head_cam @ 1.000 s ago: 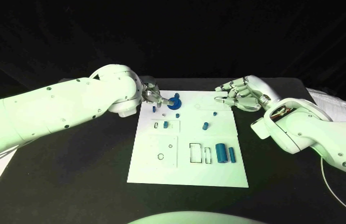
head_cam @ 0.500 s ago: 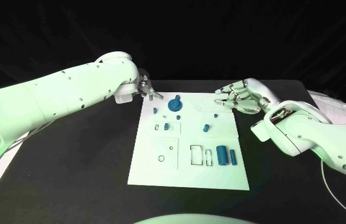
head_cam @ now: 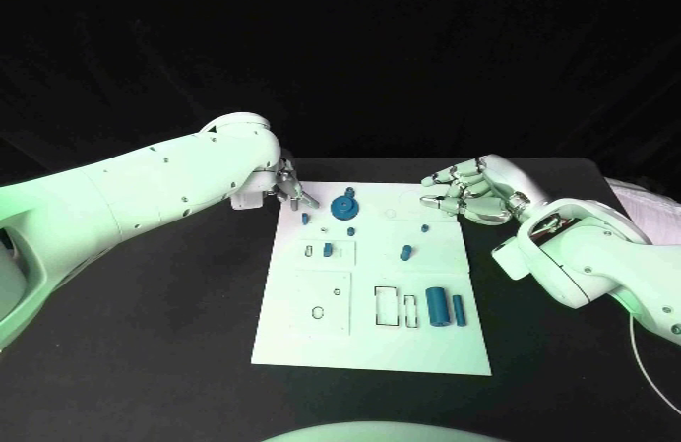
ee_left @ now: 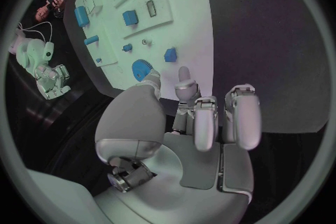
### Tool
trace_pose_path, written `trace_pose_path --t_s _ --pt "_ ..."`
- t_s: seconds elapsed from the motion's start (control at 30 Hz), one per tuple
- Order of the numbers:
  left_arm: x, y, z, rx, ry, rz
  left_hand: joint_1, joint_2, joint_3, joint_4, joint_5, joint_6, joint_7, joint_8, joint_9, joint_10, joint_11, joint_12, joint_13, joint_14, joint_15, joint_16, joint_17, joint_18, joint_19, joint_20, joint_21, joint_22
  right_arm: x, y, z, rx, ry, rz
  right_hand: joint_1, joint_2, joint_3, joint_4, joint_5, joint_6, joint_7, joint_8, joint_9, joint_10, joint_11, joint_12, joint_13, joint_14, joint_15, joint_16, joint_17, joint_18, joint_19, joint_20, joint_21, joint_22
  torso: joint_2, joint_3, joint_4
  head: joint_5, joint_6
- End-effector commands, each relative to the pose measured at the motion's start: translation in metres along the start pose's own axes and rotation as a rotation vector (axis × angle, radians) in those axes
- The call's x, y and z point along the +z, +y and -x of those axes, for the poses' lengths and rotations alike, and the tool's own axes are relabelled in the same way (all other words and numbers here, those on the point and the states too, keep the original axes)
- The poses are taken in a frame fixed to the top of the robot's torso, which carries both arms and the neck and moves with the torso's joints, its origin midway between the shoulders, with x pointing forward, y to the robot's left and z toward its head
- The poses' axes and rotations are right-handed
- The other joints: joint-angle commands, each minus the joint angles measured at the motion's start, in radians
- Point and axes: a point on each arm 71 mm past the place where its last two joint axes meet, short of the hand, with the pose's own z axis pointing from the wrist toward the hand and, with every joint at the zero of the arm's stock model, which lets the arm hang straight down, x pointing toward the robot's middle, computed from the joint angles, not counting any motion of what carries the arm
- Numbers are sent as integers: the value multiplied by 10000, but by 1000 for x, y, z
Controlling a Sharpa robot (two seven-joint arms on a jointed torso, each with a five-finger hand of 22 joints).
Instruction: Assemble the parts on the task board
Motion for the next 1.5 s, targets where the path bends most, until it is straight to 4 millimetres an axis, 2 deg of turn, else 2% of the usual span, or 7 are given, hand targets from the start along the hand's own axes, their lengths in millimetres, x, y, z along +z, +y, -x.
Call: trace_pose_path --t_s 0.03,0.27,0.6,0.73,0.93,1.13,1.5 --pt "1 -5 -4 214 205 -215 -26 100 -81 3 -3 85 -17 -40 -22 64 -3 66 4 1070 57 30 2634 99 74 20 52 915 0 1 -3 -14 180 68 -6 46 -39 -8 -23 -7 37 -19 11 -33 -5 12 -3 295 23 -58 0 158 -86 -3 -37 1 3 6 -14 14 -20" --pt "3 -3 -6 231 322 -132 13 170 -133 -21 3 77 -14 -64 -57 44 -2 45 -25 1070 57 30 2634 102 67 18 40 904 0 4 -5 21 251 121 -5 57 -42 -2 -16 -7 36 -19 12 -38 -6 -1 -15 293 23 -72 -14 161 -94 -3 -47 -13 -8 15 9 4 -47" --pt "3 -6 -9 211 702 -265 357 416 -202 -103 11 99 -10 -109 -161 13 2 36 -57 1070 61 30 2634 106 59 20 18 896 0 4 -4 16 243 106 -2 62 -42 -1 -12 -8 36 -19 12 -45 -7 -18 -29 290 22 -85 -29 163 -100 -3 -53 -22 -9 5 4 26 -62" --pt "3 -7 -10 210 790 -275 443 467 -213 -124 12 108 -9 -114 -182 12 2 43 -54 1070 62 30 2634 105 63 20 20 903 0 3 -4 13 234 103 7 68 -41 -3 -8 -9 35 -19 12 -48 -8 -21 -33 290 22 -89 -31 165 -104 -2 -59 -30 -8 2 -7 39 -71" --pt "4 -7 -10 207 841 -282 499 502 -218 -137 13 121 -12 -112 -193 13 0 48 -53 1070 62 30 2634 104 65 21 21 908 0 3 -4 11 240 90 7 68 -41 -3 -8 -9 35 -19 12 -48 -8 -21 -33 290 22 -89 -31 165 -104 -2 -59 -30 -7 7 16 8 -81" --pt "4 -10 -12 285 977 -369 556 537 -223 -152 14 138 -16 -106 -204 14 -3 53 -52 1070 61 30 2634 104 66 21 21 911 1 3 -5 21 264 106 7 68 -41 -3 -8 -9 35 -19 12 -48 -8 -21 -33 290 22 -89 -31 165 -104 -2 -59 -30 -5 6 -1 27 -98" --pt "5 -10 -13 287 1030 -390 915 743 -188 -284 19 160 -20 -109 -266 -1 -8 52 -74 1070 56 30 2634 106 61 17 6 913 1 3 -5 20 252 110 25 75 -40 -8 -3 -11 34 -19 12 -56 -10 -35 -46 290 20 -95 -35 165 -104 -2 -61 -31 -7 11 5 26 -118"
